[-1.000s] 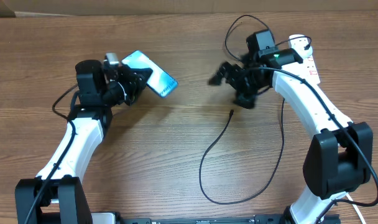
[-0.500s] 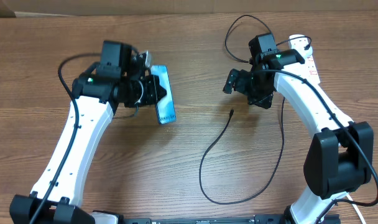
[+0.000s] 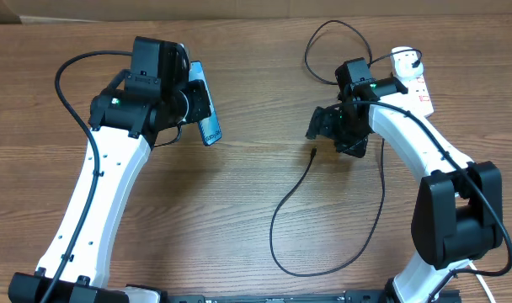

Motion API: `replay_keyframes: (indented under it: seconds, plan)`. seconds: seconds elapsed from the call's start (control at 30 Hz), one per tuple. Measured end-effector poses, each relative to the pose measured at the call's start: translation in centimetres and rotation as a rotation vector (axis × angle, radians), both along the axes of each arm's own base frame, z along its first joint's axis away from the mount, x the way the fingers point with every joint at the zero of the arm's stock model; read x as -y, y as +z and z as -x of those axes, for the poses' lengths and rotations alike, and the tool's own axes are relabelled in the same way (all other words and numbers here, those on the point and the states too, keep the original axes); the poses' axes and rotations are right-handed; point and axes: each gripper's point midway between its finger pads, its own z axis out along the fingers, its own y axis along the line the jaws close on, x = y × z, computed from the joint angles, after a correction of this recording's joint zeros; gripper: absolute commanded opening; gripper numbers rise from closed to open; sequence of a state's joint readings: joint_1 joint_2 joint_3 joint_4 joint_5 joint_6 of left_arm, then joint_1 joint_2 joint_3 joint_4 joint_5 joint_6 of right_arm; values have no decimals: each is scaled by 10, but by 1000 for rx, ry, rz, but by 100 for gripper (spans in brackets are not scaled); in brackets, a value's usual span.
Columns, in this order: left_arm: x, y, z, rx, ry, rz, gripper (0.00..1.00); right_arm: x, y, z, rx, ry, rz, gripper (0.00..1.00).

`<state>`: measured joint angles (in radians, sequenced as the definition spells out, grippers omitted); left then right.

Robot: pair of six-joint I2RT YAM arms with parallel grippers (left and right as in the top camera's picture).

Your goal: Plug charger to phone and switch on socket

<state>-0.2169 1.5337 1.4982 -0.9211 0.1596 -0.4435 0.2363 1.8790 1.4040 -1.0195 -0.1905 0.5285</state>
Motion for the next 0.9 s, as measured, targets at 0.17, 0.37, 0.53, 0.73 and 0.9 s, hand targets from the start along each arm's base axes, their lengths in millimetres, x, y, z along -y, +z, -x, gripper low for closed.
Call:
replay_keyframes:
  seconds: [0.17, 0.37, 0.53, 0.73, 0.9]
  plan:
    - [14, -4, 2, -29, -45, 67, 4, 2, -12, 7, -29, -58, 5, 63]
    - [45, -17, -9, -90, -165, 274, 4, -1, -37, 17, -40, -85, -11, 49]
    - [58, -27, -15, -142, -229, 416, 4, -8, -47, 19, -32, -85, -49, 48]
    - [74, -32, -12, -186, -303, 520, 4, -11, -48, 17, -22, -82, -67, 46]
    - [86, -37, -12, -221, -360, 615, 4, -15, -47, 16, -12, -75, -80, 41]
